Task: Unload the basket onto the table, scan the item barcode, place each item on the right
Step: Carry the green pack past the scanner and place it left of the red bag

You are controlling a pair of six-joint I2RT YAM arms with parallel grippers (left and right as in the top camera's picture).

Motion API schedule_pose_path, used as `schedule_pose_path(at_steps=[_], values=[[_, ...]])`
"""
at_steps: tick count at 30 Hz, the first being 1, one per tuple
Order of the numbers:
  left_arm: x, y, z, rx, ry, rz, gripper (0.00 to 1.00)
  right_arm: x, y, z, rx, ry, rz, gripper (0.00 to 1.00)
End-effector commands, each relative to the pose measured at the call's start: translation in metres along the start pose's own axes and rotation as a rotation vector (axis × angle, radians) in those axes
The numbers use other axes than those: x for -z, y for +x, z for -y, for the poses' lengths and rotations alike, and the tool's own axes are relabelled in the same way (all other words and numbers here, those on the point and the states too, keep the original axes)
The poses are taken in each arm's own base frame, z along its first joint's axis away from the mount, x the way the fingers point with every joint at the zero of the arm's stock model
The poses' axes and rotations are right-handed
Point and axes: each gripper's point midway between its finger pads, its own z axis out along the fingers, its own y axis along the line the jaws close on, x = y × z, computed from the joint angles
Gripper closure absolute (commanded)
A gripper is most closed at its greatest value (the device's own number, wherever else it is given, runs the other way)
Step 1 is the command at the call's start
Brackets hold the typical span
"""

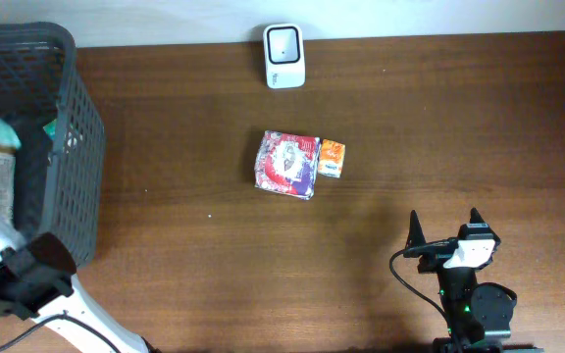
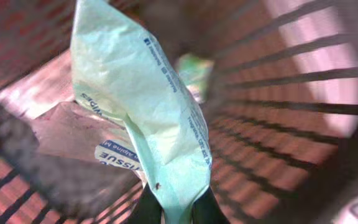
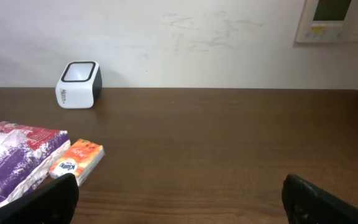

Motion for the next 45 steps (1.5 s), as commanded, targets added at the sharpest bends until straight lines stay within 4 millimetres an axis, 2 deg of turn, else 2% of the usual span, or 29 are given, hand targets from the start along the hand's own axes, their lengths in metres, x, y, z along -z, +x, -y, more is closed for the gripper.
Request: schedule_pose_path(at_steps=[1, 2, 5, 7, 11, 13, 14, 15, 17, 18, 19, 21, 23, 24, 27, 30, 33, 37, 40, 41, 42, 45], values=[[0.062, 0.004, 0.064, -0.216, 0.316, 0.092, 1.00, 0.000, 0.003, 0.000, -0.001, 0.005, -0.003, 0.01], [0.081, 0.012, 0.082, -0.294, 0.396, 0.116, 1.00, 0.000, 0.003, 0.000, -0.001, 0.005, -0.003, 0.02], [0.114, 0.042, 0.119, -0.445, 0.546, 0.129, 1.00, 0.000, 0.003, 0.000, -0.001, 0.004, -0.003, 0.01], [0.130, 0.080, 0.155, -0.637, 0.714, 0.085, 1.00, 0.000, 0.003, 0.000, -0.001, 0.004, -0.003, 0.01], [0.137, 0.146, 0.203, -0.820, 0.776, 0.015, 1.00, 0.000, 0.003, 0.000, -0.001, 0.004, -0.003, 0.01], [0.123, 0.179, 0.220, -0.906, 0.689, -0.009, 1.00, 0.000, 0.003, 0.000, -0.001, 0.004, -0.003, 0.01], [0.113, 0.189, 0.223, -0.937, 0.627, -0.010, 1.00, 0.000, 0.003, 0.000, -0.001, 0.004, -0.003, 0.01], [0.101, 0.199, 0.224, -0.969, 0.557, -0.019, 1.00, 0.000, 0.003, 0.000, -0.001, 0.004, -0.003, 0.01], [0.070, 0.238, 0.226, -1.059, 0.434, -0.107, 1.00, 0.000, 0.003, 0.000, -0.001, 0.004, -0.003, 0.01], [0.060, 0.250, 0.225, -1.083, 0.400, -0.140, 1.00, 0.000, 0.003, 0.000, -0.001, 0.004, -0.003, 0.01], [0.038, 0.270, 0.219, -1.128, 0.324, -0.203, 1.00, 0.000, 0.003, 0.000, -0.001, 0.004, -0.003, 0.01], [0.003, 0.297, 0.210, -1.187, 0.222, -0.278, 1.00, 0.000, 0.003, 0.000, -0.001, 0.005, -0.003, 0.01], [-0.029, 0.315, 0.204, -1.221, 0.163, -0.320, 1.00, 0.000, 0.003, 0.000, -0.001, 0.004, -0.003, 0.01], [-0.056, 0.325, 0.200, -1.235, 0.126, -0.333, 1.00, 0.000, 0.003, 0.000, -0.001, 0.004, -0.003, 0.01], [-0.100, 0.338, 0.188, -1.241, 0.085, -0.352, 1.00, 0.000, 0.003, 0.000, -0.001, 0.004, -0.003, 0.01], [-0.139, 0.334, 0.168, -1.263, -0.030, -0.293, 0.98, 0.000, 0.003, 0.000, -0.001, 0.004, -0.003, 0.01], [-0.166, 0.342, 0.154, -1.270, -0.061, -0.284, 0.95, 0.000, 0.003, 0.000, -0.001, 0.004, -0.003, 0.01], [-0.190, 0.335, 0.135, -1.287, -0.154, -0.220, 0.86, 0.000, 0.003, 0.000, -0.001, 0.005, -0.003, 0.01], [-0.190, 0.350, 0.138, -1.276, -0.084, -0.275, 0.82, 0.000, 0.003, 0.000, -0.001, 0.005, -0.003, 0.01], [-0.189, 0.357, 0.140, -1.272, -0.052, -0.302, 0.69, 0.000, 0.003, 0.000, -0.001, 0.005, -0.003, 0.01], [-0.187, 0.369, 0.144, -1.265, 0.002, -0.343, 0.64, 0.000, 0.003, 0.000, -0.001, 0.004, -0.003, 0.01], [-0.178, 0.379, 0.156, -1.279, 0.046, -0.353, 0.61, 0.000, 0.003, 0.000, -0.001, 0.004, -0.003, 0.01]])
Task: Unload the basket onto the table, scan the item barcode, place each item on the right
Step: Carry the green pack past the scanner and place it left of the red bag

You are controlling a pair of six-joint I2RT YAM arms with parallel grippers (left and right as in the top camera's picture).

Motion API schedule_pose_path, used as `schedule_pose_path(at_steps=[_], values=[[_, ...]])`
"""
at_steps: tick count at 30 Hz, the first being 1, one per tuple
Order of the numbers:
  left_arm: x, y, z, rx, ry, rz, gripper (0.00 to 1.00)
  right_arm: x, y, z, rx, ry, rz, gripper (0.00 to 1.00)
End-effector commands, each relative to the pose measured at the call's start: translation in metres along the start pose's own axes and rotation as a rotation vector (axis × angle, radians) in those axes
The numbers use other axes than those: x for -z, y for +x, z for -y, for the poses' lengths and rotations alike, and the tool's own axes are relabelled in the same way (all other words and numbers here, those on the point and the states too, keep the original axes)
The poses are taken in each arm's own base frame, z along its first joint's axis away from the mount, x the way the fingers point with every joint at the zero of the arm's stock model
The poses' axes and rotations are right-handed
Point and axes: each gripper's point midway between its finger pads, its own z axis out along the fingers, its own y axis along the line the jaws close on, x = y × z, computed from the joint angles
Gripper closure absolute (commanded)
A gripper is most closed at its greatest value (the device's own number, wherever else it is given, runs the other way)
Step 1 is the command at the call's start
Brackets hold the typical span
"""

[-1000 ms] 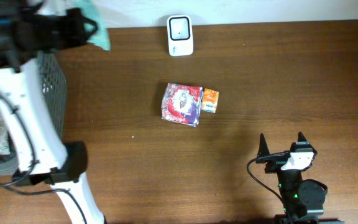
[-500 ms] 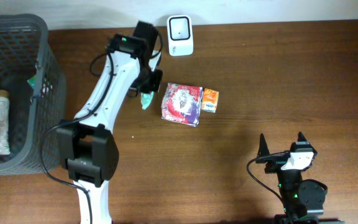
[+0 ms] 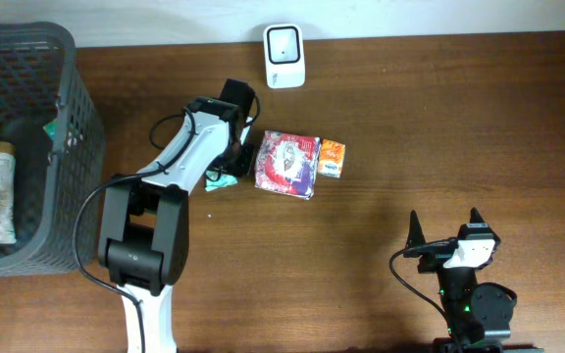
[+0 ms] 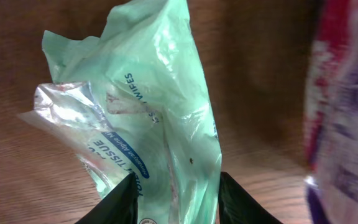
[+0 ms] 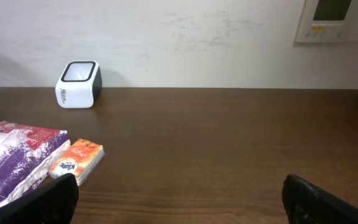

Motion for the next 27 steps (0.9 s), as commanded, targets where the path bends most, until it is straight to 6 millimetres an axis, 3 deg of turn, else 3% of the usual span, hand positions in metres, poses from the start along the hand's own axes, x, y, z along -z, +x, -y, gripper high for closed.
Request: schedule_pose_path(at_steps=[1, 5, 7, 10, 13, 16, 17, 20, 21, 22, 24, 26, 27], values=[[0.022, -0.007, 0.026, -0.032, 0.092, 0.022, 0.61, 0.000, 0.003, 0.000, -0.001, 0.004, -0.003, 0.01], [0.045, -0.014, 0.053, -0.035, 0.259, 0.031, 0.71, 0.000, 0.003, 0.000, -0.001, 0.004, -0.003, 0.01], [0.052, -0.021, 0.051, -0.035, 0.254, 0.052, 0.66, 0.000, 0.003, 0.000, -0.001, 0.004, -0.003, 0.01], [0.070, -0.028, 0.050, -0.035, 0.255, 0.071, 0.67, 0.000, 0.003, 0.000, -0.001, 0.004, -0.003, 0.01], [0.120, -0.046, 0.034, -0.022, 0.221, 0.136, 0.67, 0.000, 0.003, 0.000, -0.001, 0.004, -0.003, 0.01], [0.202, -0.064, -0.002, 0.026, 0.168, 0.286, 0.64, 0.000, 0.003, 0.000, -0.001, 0.004, -0.003, 0.01], [0.242, -0.069, -0.023, 0.060, 0.146, 0.380, 0.55, 0.000, 0.003, 0.000, -0.001, 0.004, -0.003, 0.01], [0.310, -0.065, -0.070, 0.147, 0.117, 0.561, 0.53, 0.000, 0.003, 0.000, -0.001, 0.004, -0.003, 0.01], [0.330, -0.056, -0.095, 0.197, 0.094, 0.611, 0.49, 0.000, 0.003, 0.000, -0.001, 0.004, -0.003, 0.01], [0.341, -0.046, -0.116, 0.244, 0.074, 0.636, 0.39, 0.000, 0.003, 0.000, -0.001, 0.004, -0.003, 0.01], [0.354, -0.028, -0.160, 0.342, 0.028, 0.671, 0.02, 0.000, 0.003, 0.000, -0.001, 0.004, -0.003, 0.01], [0.355, -0.015, -0.200, 0.429, -0.017, 0.678, 0.01, 0.000, 0.003, 0.000, -0.001, 0.004, -0.003, 0.01], [0.353, -0.004, -0.232, 0.498, -0.054, 0.680, 0.01, 0.000, 0.003, 0.000, -0.001, 0.004, -0.003, 0.01]])
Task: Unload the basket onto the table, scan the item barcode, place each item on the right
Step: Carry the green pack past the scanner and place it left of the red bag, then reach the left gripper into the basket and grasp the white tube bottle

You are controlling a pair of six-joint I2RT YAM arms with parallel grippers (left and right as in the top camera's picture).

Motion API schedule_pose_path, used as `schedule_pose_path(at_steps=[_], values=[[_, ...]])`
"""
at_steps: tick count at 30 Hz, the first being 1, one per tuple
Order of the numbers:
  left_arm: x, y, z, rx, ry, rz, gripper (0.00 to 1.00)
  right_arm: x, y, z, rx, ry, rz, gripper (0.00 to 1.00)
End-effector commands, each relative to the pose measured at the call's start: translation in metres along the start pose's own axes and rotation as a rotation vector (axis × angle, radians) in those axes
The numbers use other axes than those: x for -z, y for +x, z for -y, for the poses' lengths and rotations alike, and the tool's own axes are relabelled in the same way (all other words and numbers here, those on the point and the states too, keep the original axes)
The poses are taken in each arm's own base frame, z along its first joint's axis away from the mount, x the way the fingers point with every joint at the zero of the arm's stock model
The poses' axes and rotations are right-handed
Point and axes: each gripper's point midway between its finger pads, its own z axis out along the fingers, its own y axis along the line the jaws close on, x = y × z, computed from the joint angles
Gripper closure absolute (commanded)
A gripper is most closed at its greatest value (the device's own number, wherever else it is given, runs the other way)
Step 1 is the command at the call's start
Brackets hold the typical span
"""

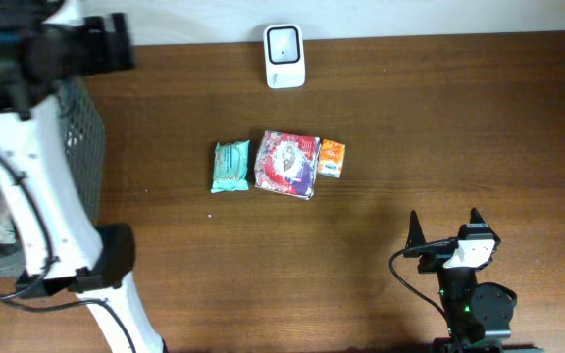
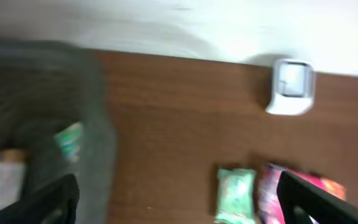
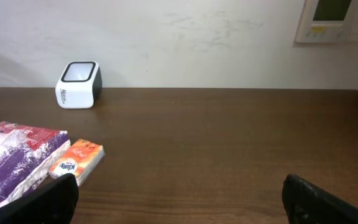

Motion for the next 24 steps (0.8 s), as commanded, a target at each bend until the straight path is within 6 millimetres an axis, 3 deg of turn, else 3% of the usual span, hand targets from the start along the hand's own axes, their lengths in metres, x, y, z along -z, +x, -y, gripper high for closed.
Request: schedule_pose_path(at_steps=[1, 4, 8, 12, 16, 17, 22, 23, 24], values=[[0.012, -0.008, -0.064, 0.104, -0.106, 0.049, 0.01, 0.000, 0.003, 0.000, -0.001, 0.004, -0.003, 0.01], [0.015, -0.005, -0.142, 0.223, -0.243, 0.063, 0.01, 0.000, 0.003, 0.000, -0.001, 0.004, -0.003, 0.01], [0.004, 0.014, -0.197, 0.321, -0.330, 0.003, 0.01, 0.000, 0.003, 0.000, -0.001, 0.004, -0.003, 0.01], [-0.042, 0.047, -0.229, 0.346, -0.419, -0.144, 0.01, 0.000, 0.003, 0.000, -0.001, 0.004, -0.003, 0.01], [-0.098, 0.103, -0.262, 0.340, -0.547, -0.343, 0.00, 0.000, 0.003, 0.000, -0.001, 0.004, -0.003, 0.01], [-0.107, 0.121, -0.274, 0.326, -0.614, -0.400, 0.01, 0.000, 0.003, 0.000, -0.001, 0.004, -0.003, 0.01], [-0.143, 0.179, -0.294, 0.199, -0.698, -0.566, 0.00, 0.000, 0.003, 0.000, -0.001, 0.004, -0.003, 0.01], [-0.149, 0.186, -0.294, 0.171, -0.688, -0.583, 0.04, 0.000, 0.003, 0.000, -0.001, 0.004, -0.003, 0.01], [-0.156, 0.194, -0.294, 0.146, -0.677, -0.603, 0.15, 0.000, 0.003, 0.000, -0.001, 0.004, -0.003, 0.01]])
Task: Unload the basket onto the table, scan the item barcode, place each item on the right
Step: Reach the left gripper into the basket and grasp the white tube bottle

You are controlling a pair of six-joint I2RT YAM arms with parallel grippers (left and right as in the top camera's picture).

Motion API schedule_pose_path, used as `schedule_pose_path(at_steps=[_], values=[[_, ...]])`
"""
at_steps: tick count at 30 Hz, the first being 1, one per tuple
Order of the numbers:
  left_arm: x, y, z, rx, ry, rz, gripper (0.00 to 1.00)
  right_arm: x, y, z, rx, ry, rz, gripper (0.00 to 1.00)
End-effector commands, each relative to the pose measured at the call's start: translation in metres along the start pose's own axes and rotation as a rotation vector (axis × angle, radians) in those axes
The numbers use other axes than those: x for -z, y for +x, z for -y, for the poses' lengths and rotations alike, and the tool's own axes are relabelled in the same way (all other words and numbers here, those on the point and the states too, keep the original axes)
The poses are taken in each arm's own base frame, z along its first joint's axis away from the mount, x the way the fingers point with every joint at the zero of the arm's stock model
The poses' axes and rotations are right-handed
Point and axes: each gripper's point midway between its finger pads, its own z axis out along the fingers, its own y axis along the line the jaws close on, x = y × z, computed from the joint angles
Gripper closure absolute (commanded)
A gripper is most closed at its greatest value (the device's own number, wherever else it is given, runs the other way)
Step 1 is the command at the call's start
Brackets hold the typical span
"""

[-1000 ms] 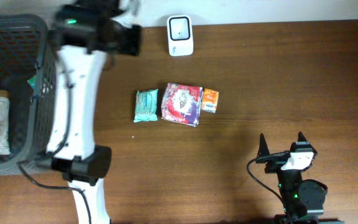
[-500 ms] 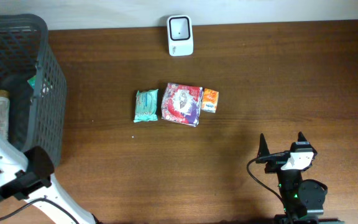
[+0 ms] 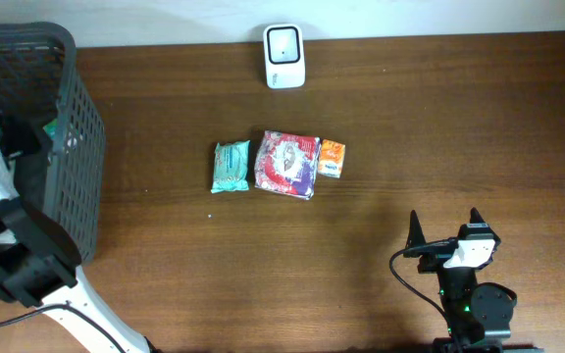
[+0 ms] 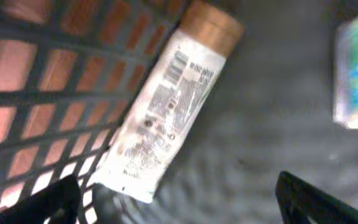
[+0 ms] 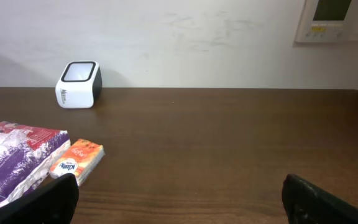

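My left gripper [image 4: 179,208] is open inside the grey basket [image 3: 78,118], hovering over a white tube with a bronze cap [image 4: 166,106] that lies on the basket floor, printed side up. A green and blue pack lies to its right. The white scanner [image 3: 283,44] stands at the table's back edge. A green wipes pack [image 3: 230,166], a red and purple pack [image 3: 287,164] and a small orange tissue pack [image 3: 331,158] lie in a row mid-table. My right gripper [image 5: 179,199] is open at the front right, holding nothing.
The basket's mesh walls [image 4: 48,74] close in around my left gripper. The wall runs right behind the scanner [image 5: 78,84]. Bare wood [image 3: 479,127] stretches to the right of the row of packs.
My left gripper was raised above the basket's back corner, looking out over the table. Now it is low inside the basket, over the white tube, still open. The right arm has not moved.
My left gripper was shut on the green wipes pack inside the basket. Then it had the pack on the table beside the red pack. Then the pack lay there alone and the gripper was open by the basket. Now it is inside the basket.
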Motion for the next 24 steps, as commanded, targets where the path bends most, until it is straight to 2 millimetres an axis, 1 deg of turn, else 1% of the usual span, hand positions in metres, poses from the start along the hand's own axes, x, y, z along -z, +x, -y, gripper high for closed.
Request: schedule_pose_path(at_steps=[1, 4, 6, 11, 13, 14, 15, 18, 20, 22, 23, 24], values=[[-0.024, 0.014, 0.000, -0.097, -0.057, -0.036, 0.16, 0.000, 0.003, 0.000, -0.001, 0.004, -0.003, 0.01], [-0.045, 0.025, 0.007, -0.164, -0.064, -0.055, 0.15, 0.000, 0.003, 0.000, -0.001, 0.004, -0.003, 0.01], [-0.053, 0.028, 0.004, -0.163, -0.098, -0.058, 0.15, 0.000, 0.003, 0.000, -0.001, 0.004, -0.003, 0.01], [-0.077, 0.035, 0.011, -0.206, -0.102, -0.044, 0.16, 0.000, 0.003, 0.000, -0.001, 0.004, -0.003, 0.01], [-0.082, 0.035, 0.006, -0.189, -0.106, -0.037, 0.16, 0.000, 0.003, 0.000, -0.001, 0.004, -0.003, 0.01], [-0.085, 0.034, 0.000, -0.171, -0.111, -0.032, 0.16, 0.000, 0.003, 0.000, -0.001, 0.004, -0.003, 0.01], [-0.087, 0.033, -0.007, -0.153, -0.115, -0.029, 0.22, 0.000, 0.003, 0.000, -0.001, 0.004, -0.003, 0.01], [-0.095, 0.032, -0.018, -0.121, -0.120, -0.027, 0.25, 0.000, 0.003, 0.000, -0.001, 0.004, -0.003, 0.01], [-0.103, 0.036, -0.017, -0.118, -0.101, -0.040, 0.28, 0.000, 0.003, 0.000, -0.001, 0.004, -0.003, 0.01], [-0.119, 0.044, -0.010, -0.125, -0.074, -0.075, 0.28, 0.000, 0.003, 0.000, -0.001, 0.004, -0.003, 0.01], [-0.127, 0.051, -0.008, -0.134, -0.070, -0.101, 0.33, 0.000, 0.003, 0.000, -0.001, 0.004, -0.003, 0.01], [-0.131, 0.054, -0.006, -0.139, -0.068, -0.114, 0.51, 0.000, 0.003, 0.000, -0.001, 0.004, -0.003, 0.02]])
